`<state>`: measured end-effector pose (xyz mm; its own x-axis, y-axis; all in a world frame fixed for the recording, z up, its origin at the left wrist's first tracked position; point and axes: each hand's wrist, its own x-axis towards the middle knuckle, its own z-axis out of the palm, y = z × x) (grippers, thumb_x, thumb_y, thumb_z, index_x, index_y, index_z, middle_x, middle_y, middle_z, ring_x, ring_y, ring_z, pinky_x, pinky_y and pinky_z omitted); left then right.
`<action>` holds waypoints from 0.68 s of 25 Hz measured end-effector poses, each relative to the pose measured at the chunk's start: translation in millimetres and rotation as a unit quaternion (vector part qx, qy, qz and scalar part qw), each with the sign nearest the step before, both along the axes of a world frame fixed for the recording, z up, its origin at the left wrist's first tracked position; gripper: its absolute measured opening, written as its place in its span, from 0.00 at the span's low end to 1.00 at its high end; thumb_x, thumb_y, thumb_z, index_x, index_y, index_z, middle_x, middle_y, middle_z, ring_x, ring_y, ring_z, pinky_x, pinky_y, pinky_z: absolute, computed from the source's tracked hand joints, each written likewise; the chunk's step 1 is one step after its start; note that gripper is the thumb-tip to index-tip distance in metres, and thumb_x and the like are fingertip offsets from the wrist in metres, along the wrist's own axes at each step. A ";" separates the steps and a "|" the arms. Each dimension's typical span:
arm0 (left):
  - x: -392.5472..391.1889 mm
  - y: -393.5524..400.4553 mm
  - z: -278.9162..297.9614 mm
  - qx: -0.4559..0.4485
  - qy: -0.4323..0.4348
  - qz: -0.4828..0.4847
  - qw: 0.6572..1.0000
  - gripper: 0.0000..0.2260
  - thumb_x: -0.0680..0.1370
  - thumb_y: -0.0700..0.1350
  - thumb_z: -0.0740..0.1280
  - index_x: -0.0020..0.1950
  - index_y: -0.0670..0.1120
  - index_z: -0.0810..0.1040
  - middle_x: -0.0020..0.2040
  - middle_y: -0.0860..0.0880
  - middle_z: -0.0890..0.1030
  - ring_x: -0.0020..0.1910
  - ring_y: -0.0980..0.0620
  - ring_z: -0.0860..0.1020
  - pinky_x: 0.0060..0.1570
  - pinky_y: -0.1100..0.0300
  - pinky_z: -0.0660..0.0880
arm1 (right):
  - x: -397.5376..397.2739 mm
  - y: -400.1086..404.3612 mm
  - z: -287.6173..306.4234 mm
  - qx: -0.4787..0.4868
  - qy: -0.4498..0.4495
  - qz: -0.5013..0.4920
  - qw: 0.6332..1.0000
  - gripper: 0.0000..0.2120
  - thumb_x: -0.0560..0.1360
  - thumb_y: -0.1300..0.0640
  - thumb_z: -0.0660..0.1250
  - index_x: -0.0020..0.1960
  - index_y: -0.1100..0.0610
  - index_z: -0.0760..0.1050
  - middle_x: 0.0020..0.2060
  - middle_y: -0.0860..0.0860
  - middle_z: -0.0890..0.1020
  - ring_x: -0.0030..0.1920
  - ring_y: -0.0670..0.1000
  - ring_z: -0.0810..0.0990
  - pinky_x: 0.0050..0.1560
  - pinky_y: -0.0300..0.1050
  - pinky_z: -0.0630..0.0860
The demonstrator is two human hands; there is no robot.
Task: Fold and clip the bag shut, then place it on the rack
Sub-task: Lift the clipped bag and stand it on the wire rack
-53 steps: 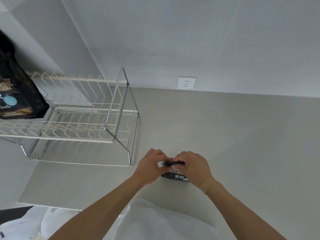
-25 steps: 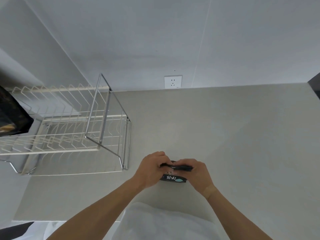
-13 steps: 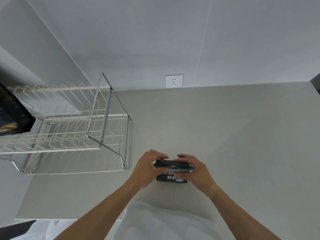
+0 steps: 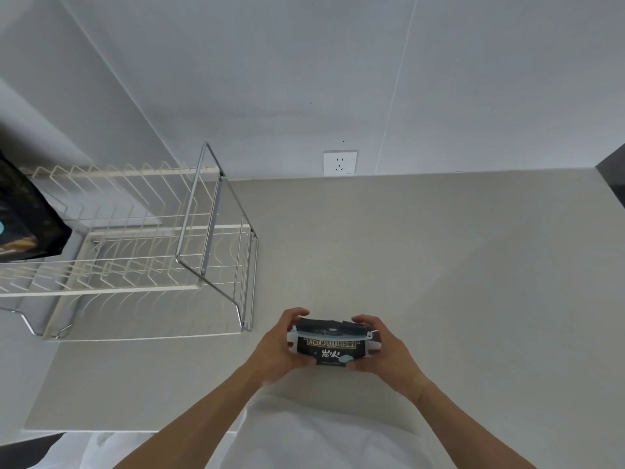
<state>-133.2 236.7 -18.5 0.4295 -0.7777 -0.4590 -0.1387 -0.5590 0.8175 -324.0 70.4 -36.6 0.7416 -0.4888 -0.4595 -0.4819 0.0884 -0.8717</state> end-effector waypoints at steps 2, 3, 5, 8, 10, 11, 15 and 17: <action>-3.0 4.9 -0.1 -0.001 0.018 -0.005 1.000 0.34 0.64 0.38 0.78 0.63 0.59 0.69 0.58 0.56 0.78 0.58 0.50 0.78 0.54 0.59 0.78 | -1.6 6.9 0.9 0.010 -0.009 0.000 1.000 0.35 0.57 0.58 0.82 0.58 0.35 0.74 0.52 0.39 0.83 0.58 0.47 0.80 0.55 0.45 0.81; -5.2 5.2 2.3 -0.004 0.026 -0.002 1.000 0.33 0.65 0.36 0.78 0.62 0.58 0.69 0.58 0.55 0.79 0.57 0.48 0.78 0.53 0.58 0.79 | -2.2 9.3 3.7 0.017 -0.015 -0.008 1.000 0.34 0.58 0.60 0.82 0.57 0.36 0.75 0.52 0.39 0.84 0.58 0.48 0.80 0.55 0.45 0.80; -8.1 2.2 13.1 -0.012 0.044 0.016 0.999 0.32 0.66 0.32 0.77 0.63 0.54 0.70 0.58 0.50 0.79 0.59 0.45 0.77 0.56 0.49 0.78 | -4.5 9.7 14.7 0.035 -0.024 -0.034 0.999 0.33 0.59 0.64 0.82 0.57 0.39 0.76 0.54 0.42 0.84 0.60 0.50 0.80 0.59 0.49 0.79; -3.5 -1.1 48.5 -0.045 0.087 0.027 0.995 0.33 0.65 0.34 0.78 0.64 0.55 0.71 0.60 0.47 0.79 0.62 0.48 0.76 0.63 0.45 0.73 | -8.6 -0.1 51.9 0.052 -0.059 -0.052 0.996 0.34 0.59 0.62 0.83 0.60 0.45 0.74 0.58 0.46 0.83 0.63 0.50 0.78 0.63 0.55 0.75; 5.9 -5.7 86.6 -0.085 0.118 0.005 0.989 0.34 0.65 0.36 0.79 0.64 0.59 0.70 0.61 0.44 0.77 0.61 0.50 0.78 0.62 0.47 0.75 | -7.1 -10.5 91.8 0.065 -0.111 -0.053 0.990 0.36 0.58 0.59 0.84 0.61 0.47 0.73 0.59 0.50 0.82 0.61 0.53 0.80 0.55 0.57 0.80; 10.7 -9.1 108.3 -0.111 0.124 -0.009 0.986 0.35 0.65 0.38 0.80 0.64 0.60 0.69 0.61 0.44 0.76 0.59 0.51 0.79 0.58 0.49 0.78 | -4.2 -15.7 115.2 0.058 -0.138 -0.054 0.987 0.36 0.57 0.57 0.84 0.61 0.47 0.72 0.58 0.52 0.82 0.59 0.54 0.81 0.50 0.55 0.82; 38.1 -16.1 199.3 -0.209 0.066 -0.023 0.976 0.38 0.64 0.41 0.79 0.64 0.67 0.64 0.62 0.52 0.74 0.54 0.57 0.80 0.44 0.56 0.82 | 27.1 -20.9 213.5 -0.023 -0.228 -0.069 0.971 0.36 0.54 0.47 0.85 0.58 0.43 0.73 0.52 0.52 0.84 0.50 0.49 0.84 0.41 0.49 0.82; 58.5 -11.3 238.9 -0.240 0.025 -0.028 0.970 0.38 0.63 0.44 0.79 0.63 0.68 0.63 0.61 0.54 0.75 0.52 0.57 0.80 0.43 0.56 0.83 | 49.8 -13.9 251.6 -0.050 -0.271 -0.067 0.959 0.33 0.56 0.49 0.84 0.57 0.42 0.74 0.52 0.51 0.84 0.49 0.50 0.85 0.40 0.49 0.83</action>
<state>-74.7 225.4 220.4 0.3675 -0.9283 -0.0571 -0.1113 -0.1049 0.9882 -274.2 56.5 215.0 0.7862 -0.6173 0.0298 0.0540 0.0206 -0.9983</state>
